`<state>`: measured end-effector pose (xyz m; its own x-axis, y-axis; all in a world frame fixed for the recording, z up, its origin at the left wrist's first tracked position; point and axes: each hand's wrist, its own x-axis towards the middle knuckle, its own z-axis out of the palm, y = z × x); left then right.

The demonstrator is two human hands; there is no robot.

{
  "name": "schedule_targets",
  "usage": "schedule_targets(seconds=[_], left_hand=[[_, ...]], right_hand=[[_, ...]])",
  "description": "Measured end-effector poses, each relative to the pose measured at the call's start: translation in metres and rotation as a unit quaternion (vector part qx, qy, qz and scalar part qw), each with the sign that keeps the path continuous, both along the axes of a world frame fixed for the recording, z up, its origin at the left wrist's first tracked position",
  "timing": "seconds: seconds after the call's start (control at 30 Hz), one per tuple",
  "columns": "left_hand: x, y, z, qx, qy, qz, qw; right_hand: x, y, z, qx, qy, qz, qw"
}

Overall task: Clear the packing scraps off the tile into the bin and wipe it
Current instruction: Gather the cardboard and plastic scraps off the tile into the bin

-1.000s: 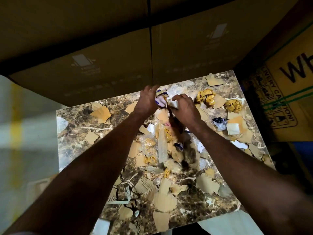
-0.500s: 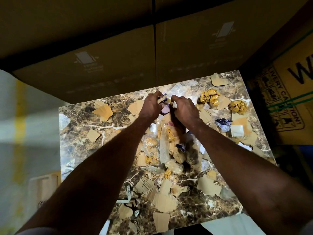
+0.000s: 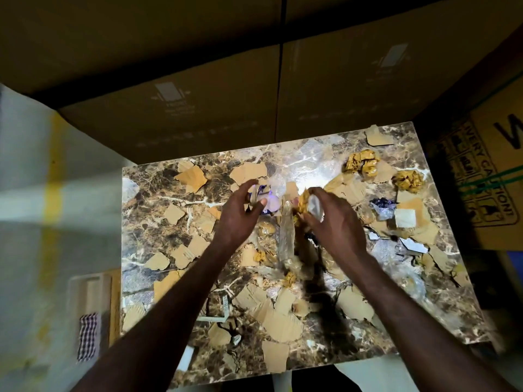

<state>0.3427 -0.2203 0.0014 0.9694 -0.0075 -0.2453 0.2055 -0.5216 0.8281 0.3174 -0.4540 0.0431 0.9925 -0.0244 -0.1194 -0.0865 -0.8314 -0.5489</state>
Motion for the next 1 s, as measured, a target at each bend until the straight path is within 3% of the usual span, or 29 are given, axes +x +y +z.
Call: schedule_targets(seconds=[0.17, 0.43, 0.7, 1.0], left_hand=[[-0.026, -0.001, -0.03, 0.043, 0.009, -0.044, 0.998], [-0.038, -0.021, -0.05, 0.032, 0.037, -0.06, 0.997], [-0.033, -0.014, -0.04, 0.064, 0.02, -0.04, 0.997], [0.015, -0.043, 0.002, 0.111, -0.064, -0.055, 0.99]], right_hand=[[-0.052, 0.021, -0.027, 0.039, 0.029, -0.006, 0.999], [-0.063, 0.041, -0.059, 0.033, 0.028, 0.002, 0.999], [-0.06, 0.035, -0.038, 0.025, 0.057, 0.025, 0.998], [-0.035, -0.024, -0.006, 0.149, -0.013, -0.106, 0.983]])
